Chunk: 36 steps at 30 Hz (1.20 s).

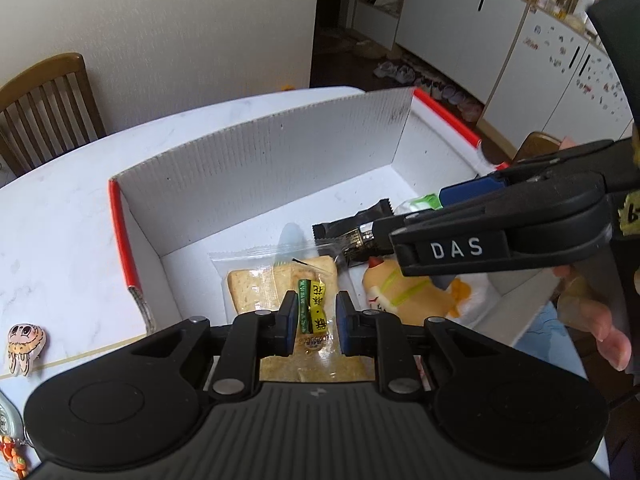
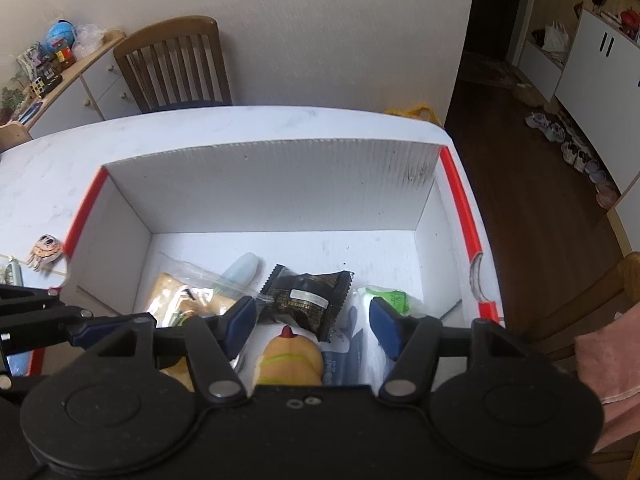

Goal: Organize objects
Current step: 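Open both tools to drop the pouch and snack stick in the box, then withdraw both tools from the box toward the cotton swabs and keychain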

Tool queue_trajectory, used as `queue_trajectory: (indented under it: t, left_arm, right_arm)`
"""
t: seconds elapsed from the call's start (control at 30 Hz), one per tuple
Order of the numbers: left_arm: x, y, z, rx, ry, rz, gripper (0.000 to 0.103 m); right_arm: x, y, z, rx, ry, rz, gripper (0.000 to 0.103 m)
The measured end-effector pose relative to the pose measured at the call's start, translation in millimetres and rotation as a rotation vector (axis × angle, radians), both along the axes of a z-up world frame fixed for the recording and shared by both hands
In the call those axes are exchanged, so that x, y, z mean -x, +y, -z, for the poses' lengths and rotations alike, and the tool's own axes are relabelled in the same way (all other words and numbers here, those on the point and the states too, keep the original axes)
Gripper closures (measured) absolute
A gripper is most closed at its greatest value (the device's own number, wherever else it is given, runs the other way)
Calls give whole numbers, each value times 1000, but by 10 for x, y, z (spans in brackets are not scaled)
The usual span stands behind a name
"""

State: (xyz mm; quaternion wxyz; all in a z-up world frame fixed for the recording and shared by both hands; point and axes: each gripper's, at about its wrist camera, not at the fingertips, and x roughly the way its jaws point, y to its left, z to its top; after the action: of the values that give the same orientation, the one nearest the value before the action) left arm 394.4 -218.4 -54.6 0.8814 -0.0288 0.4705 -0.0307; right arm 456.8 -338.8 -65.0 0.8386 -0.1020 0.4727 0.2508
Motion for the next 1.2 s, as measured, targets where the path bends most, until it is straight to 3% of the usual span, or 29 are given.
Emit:
queue_trajectory:
  t: [0.3, 0.73, 0.97, 1.07, 1.13, 1.2]
  left_arm:
    - [275, 135, -238, 34, -62, -33, 85]
    - [759, 404, -526, 82, -155, -54, 85]
    - [1075, 684, -667, 61, -182, -76, 84]
    - [1221, 838, -714, 57, -195, -87, 71]
    - [1325, 949, -745, 55, -214, -97, 46]
    - [1430, 1059, -777, 50, -237, -110, 37]
  right_arm:
    - [300, -96, -269, -37, -101, -14, 39]
    - [905, -153, -556, -125, -179, -14, 35]
    - [1297, 6, -709, -168, -227, -22, 29]
    - [1447, 133, -754, -173, -246, -26, 29]
    - [1546, 226, -777, -181, -250, -33, 28]
    - [1644, 324, -793, -186, -255, -37, 28]
